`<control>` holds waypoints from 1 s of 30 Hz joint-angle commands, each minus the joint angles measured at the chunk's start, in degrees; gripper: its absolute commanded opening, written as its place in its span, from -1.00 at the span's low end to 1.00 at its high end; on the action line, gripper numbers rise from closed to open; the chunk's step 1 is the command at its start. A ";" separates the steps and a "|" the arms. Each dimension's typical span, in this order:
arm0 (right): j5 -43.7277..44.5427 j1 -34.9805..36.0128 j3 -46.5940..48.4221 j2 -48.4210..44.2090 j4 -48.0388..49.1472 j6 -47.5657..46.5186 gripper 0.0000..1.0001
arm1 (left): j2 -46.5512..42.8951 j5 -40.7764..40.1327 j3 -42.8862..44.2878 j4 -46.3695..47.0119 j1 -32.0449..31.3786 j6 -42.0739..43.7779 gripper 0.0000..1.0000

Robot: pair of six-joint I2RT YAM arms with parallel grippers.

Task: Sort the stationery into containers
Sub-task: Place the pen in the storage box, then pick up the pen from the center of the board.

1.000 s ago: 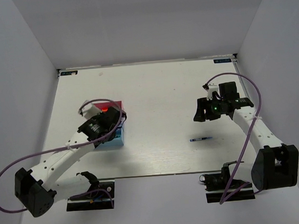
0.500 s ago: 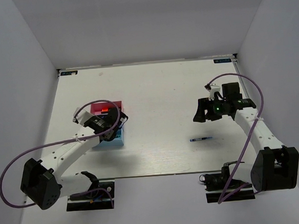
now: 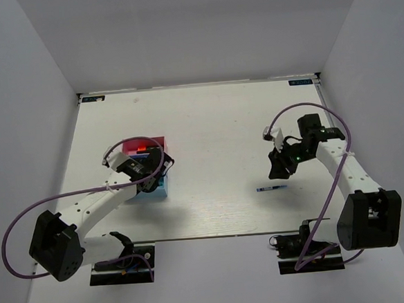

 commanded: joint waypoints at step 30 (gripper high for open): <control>20.64 6.55 -18.24 12.30 16.03 -38.50 -0.18 | -15.81 32.73 -3.25 13.81 -15.08 61.17 0.43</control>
